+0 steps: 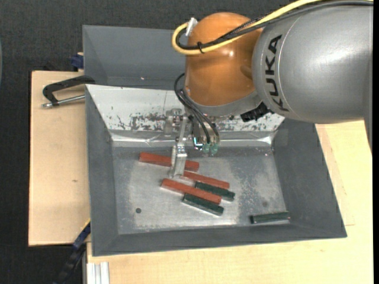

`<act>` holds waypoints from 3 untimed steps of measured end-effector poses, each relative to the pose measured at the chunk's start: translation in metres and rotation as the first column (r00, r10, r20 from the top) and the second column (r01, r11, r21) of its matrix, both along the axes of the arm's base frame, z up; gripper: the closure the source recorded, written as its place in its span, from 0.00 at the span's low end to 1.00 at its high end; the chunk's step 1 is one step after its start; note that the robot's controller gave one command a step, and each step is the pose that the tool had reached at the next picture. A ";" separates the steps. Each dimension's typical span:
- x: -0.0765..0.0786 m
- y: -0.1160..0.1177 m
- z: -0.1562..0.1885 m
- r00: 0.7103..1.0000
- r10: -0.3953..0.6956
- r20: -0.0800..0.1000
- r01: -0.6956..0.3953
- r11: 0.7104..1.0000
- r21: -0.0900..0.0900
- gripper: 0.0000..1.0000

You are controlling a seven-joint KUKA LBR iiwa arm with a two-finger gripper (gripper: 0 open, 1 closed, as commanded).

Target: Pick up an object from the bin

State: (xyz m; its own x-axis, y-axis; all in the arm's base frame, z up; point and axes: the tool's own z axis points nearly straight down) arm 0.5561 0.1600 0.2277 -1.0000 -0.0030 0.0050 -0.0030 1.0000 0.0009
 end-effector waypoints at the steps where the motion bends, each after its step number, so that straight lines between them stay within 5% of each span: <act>1: 0.002 -0.001 0.004 1.000 -0.002 0.008 0.002 1.000 0.001 0.00; 2: 0.025 -0.017 -0.034 1.000 0.005 0.016 -0.005 1.000 0.004 0.00; 3: 0.014 -0.016 -0.098 1.000 0.027 0.010 -0.027 1.000 0.000 0.00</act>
Offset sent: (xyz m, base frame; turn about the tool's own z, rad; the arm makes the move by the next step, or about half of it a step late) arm 0.0395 -0.0363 -0.0763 -0.0039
